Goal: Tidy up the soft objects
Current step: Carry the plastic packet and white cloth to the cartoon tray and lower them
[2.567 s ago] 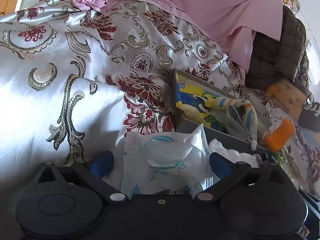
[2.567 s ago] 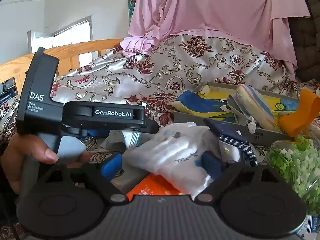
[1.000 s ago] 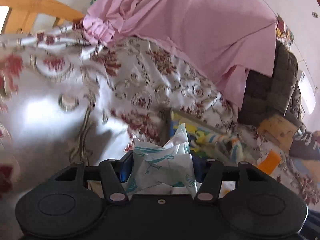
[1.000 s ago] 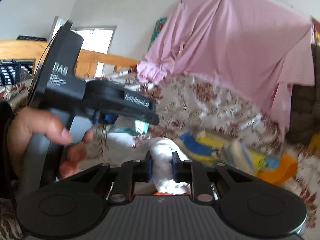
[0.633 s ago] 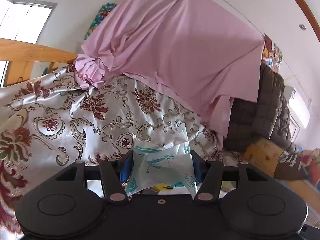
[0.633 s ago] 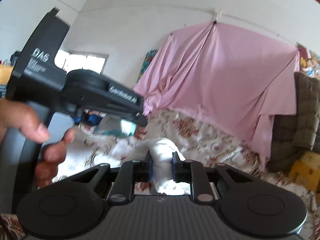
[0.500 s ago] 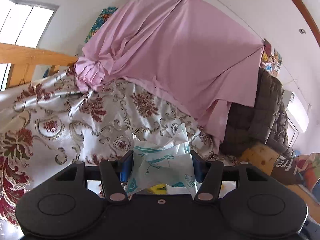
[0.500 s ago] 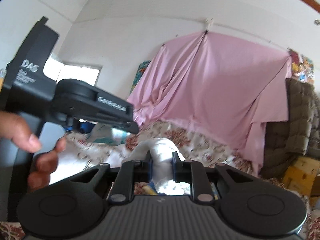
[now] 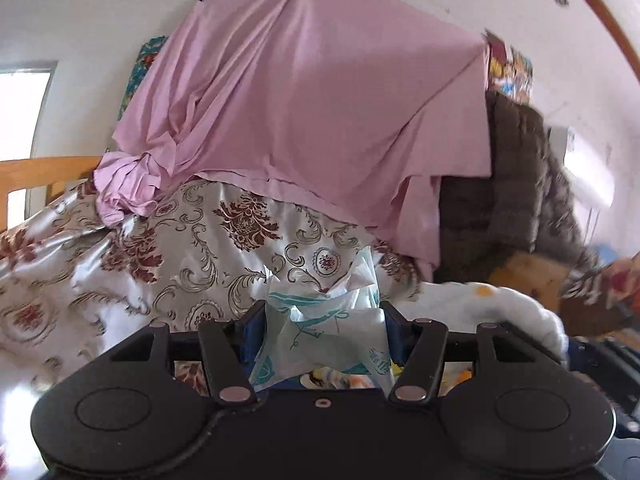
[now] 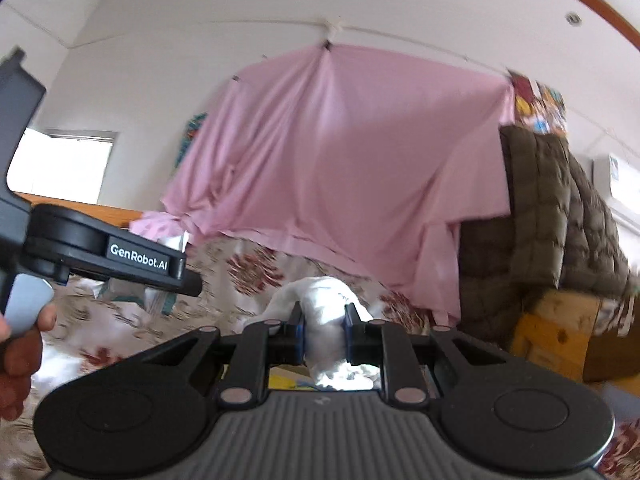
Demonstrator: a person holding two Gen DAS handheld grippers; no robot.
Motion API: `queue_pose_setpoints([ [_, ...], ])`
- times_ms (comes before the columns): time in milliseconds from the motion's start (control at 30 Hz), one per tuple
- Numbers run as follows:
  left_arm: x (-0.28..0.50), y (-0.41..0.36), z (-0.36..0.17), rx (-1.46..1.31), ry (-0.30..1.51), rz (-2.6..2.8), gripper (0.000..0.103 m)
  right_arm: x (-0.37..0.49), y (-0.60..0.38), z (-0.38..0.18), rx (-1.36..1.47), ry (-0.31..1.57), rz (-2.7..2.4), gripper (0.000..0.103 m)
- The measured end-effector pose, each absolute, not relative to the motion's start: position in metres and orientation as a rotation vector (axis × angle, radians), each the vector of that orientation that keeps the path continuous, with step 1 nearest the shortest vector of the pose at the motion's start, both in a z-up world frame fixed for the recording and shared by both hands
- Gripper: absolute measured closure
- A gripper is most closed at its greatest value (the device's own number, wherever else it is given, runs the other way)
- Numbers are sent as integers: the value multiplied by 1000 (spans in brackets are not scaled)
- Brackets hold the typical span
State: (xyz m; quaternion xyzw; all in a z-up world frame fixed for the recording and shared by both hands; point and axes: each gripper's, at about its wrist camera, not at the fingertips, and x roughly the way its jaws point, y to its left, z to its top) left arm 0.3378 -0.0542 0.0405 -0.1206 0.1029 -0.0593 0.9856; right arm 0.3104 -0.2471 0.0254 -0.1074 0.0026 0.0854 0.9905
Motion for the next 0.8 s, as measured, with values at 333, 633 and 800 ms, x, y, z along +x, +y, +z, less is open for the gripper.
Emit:
queue_pose_setpoints([
  [333,462,-78,-2,-242,448,-85,42,360,-277,0,-178,132,169,82],
  [633,498,-73,-48,-330,628,-68,41,378,-266,-24,-252,247,164,78],
  [800,499,-73,-55,-316,660,-47,37,380,-261,-30,-277,280,168,72],
])
